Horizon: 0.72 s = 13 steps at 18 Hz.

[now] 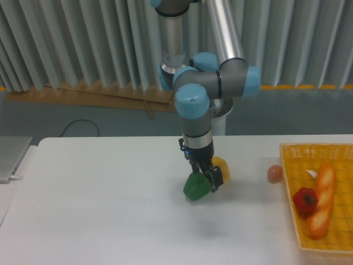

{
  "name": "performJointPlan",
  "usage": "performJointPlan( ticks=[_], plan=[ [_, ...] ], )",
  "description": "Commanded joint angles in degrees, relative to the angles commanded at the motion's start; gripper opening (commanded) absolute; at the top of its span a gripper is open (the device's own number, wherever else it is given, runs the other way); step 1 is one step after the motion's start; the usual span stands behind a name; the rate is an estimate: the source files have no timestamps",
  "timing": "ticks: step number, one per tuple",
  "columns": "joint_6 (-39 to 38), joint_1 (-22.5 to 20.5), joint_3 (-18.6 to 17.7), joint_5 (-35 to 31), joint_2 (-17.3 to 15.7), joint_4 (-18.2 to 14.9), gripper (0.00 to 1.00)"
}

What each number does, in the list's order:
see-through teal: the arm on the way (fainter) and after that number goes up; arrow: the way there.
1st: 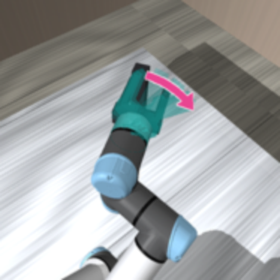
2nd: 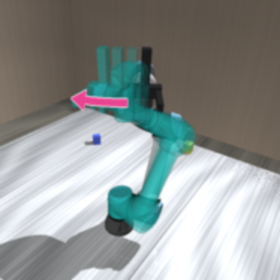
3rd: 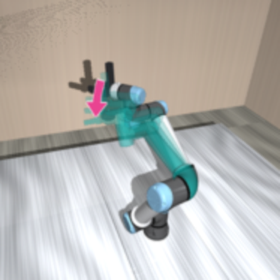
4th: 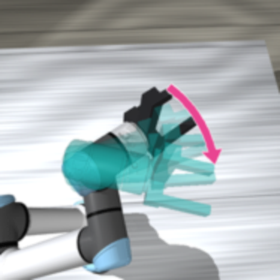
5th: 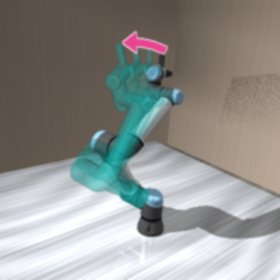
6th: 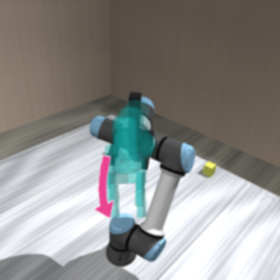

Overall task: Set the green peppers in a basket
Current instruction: 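Lower the gripper toward the green pepper beside the yellow pepper, then rotate the gripper and descend onto the green pepper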

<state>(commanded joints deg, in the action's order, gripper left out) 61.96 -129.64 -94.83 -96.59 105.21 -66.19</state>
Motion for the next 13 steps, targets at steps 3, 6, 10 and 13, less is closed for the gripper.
performJointPlan(
  ticks=[3,6,10,13],
  plan=[
    [0.35,-0.09,-1.23,-0.17,0.44,1.51,1.00],
    [0.35,-0.18,-1.32,-3.94,1.66,1.59,1.00],
    [0.09,-0.44,-2.03,-4.83,1.67,1.59,1.00],
    [-0.09,-0.18,-2.55,-4.92,1.05,1.59,1.00]
  ],
)
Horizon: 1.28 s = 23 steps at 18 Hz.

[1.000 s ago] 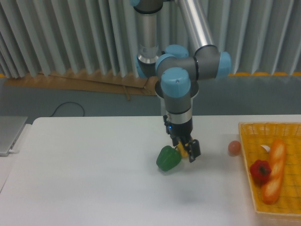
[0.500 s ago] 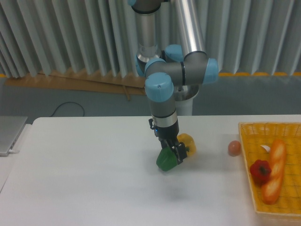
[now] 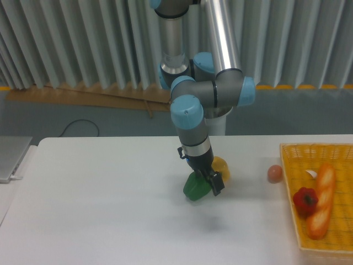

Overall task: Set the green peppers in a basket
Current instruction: 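Rotate the gripper and descend onto the green pepper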

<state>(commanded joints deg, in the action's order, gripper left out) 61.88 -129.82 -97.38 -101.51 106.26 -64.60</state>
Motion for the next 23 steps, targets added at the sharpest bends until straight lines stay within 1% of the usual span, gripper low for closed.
performJointPlan(
  ticks=[4,7,10,15,18,20,23],
  plan=[
    [-1.23,0.53,-0.62,-0.35,-0.62,0.00,1.00],
    [-3.60,2.11,-1.23,-3.42,-0.27,0.26,1.00],
    [-3.87,3.60,-1.94,-4.04,-0.27,0.09,1.00],
    [-4.04,5.01,-2.03,-5.10,-0.26,0.18,1.00],
    [-4.75,5.01,-1.76,-5.10,-0.70,0.09,1.00],
    [-5.45,5.19,-1.59,-5.01,-1.58,0.00,1.00],
    [-5.10,4.67,-2.72,-5.19,-0.71,0.26,1.00]
  ],
)
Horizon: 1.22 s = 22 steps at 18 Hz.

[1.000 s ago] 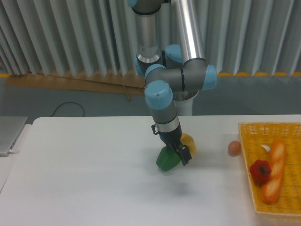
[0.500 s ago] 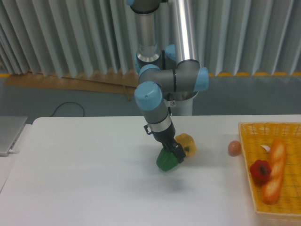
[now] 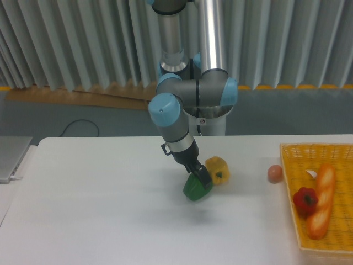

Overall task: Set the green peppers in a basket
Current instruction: 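Rotate the gripper and descend onto the green pepper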

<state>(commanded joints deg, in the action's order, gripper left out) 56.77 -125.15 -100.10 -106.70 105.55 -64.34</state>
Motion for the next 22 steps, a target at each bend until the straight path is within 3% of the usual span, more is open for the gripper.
performJointPlan(
  ticks=[4,22],
  plan=[
    [0.00,-0.18,0.08,-0.52,1.67,1.58,1.00],
    [-0.17,-0.18,0.70,-3.51,4.75,2.37,0.98]
  ],
)
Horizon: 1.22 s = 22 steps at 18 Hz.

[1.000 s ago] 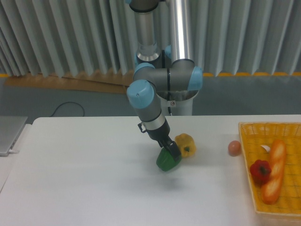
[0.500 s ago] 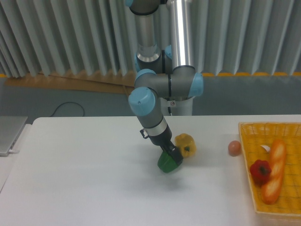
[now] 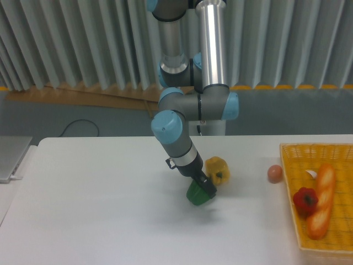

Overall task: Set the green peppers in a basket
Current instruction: 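Rotate the gripper and descend onto the green pepper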

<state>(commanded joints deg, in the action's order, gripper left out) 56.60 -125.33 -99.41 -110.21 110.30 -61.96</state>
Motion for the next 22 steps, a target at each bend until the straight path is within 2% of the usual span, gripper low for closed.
performJointPlan(
  ticks=[2,3,5,7,9,12,16,18,21,22],
  plan=[
    [0.00,0.00,-0.09,-0.53,0.18,0.00,0.77],
    [0.00,0.00,0.00,-0.53,0.18,0.00,0.69],
    [0.17,0.09,0.09,-0.62,0.35,0.00,0.66],
    [0.26,0.00,0.44,-0.62,0.35,0.00,0.54],
    [0.26,0.00,0.79,-0.62,0.35,0.00,0.49],
    [-0.09,-0.09,2.37,-0.53,0.27,-0.26,0.48],
    [-0.26,-0.70,2.81,-0.09,-0.26,-0.44,0.49],
    [-0.18,-0.88,2.64,-0.09,-0.26,-0.53,0.45],
    [-0.26,-0.97,2.64,0.00,-0.35,-0.44,0.44],
    [-0.26,-0.79,2.38,-0.18,-0.18,-0.35,0.54]
  ],
)
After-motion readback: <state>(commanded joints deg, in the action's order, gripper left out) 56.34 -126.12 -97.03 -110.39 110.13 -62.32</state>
